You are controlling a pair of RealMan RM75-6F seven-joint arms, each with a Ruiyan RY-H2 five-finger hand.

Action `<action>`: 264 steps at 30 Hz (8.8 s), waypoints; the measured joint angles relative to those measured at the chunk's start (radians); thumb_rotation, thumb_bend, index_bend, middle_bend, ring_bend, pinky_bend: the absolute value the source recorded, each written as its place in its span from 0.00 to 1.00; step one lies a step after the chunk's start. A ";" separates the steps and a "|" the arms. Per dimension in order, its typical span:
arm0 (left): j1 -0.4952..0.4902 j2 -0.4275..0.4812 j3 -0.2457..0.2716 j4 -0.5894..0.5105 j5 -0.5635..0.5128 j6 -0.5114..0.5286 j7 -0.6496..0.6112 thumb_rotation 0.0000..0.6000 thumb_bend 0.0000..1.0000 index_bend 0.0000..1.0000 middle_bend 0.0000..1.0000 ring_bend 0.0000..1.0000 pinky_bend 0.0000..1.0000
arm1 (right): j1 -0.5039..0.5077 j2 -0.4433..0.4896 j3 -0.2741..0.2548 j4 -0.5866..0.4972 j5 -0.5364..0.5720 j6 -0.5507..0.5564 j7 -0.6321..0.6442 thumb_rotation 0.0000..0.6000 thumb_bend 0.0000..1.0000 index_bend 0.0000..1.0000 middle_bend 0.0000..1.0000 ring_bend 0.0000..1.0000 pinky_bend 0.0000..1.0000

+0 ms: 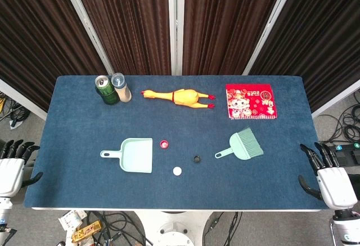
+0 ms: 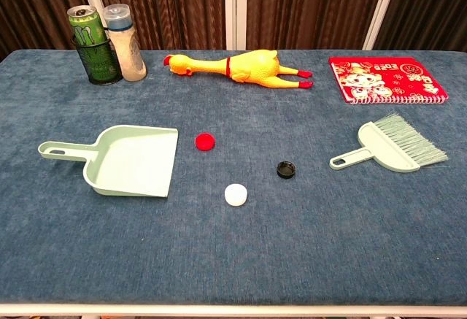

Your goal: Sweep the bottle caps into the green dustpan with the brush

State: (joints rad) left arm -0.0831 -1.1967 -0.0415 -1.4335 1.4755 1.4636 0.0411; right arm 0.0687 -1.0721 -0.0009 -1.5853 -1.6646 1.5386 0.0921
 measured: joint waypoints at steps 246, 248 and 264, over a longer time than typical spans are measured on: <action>-0.875 -0.459 -0.083 -0.113 -0.850 -0.570 0.541 1.00 0.37 0.54 0.50 0.33 0.27 | 0.566 -0.635 0.045 0.110 0.160 -0.397 0.114 1.00 0.61 0.80 0.72 0.35 0.12; -0.879 -0.461 -0.085 -0.114 -0.864 -0.566 0.546 1.00 0.37 0.54 0.50 0.33 0.27 | 0.560 -0.668 0.047 0.133 0.158 -0.386 0.120 1.00 0.61 0.81 0.72 0.35 0.11; -0.916 -0.467 -0.099 -0.136 -0.943 -0.558 0.563 1.00 0.37 0.55 0.51 0.33 0.28 | 0.571 -0.874 0.134 0.309 0.134 -0.326 0.193 1.00 0.62 0.81 0.72 0.36 0.10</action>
State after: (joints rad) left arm -0.9988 -1.6638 -0.1405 -1.5699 0.5328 0.9056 0.6038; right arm 0.6393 -1.9463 0.1331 -1.2767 -1.5310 1.2121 0.2856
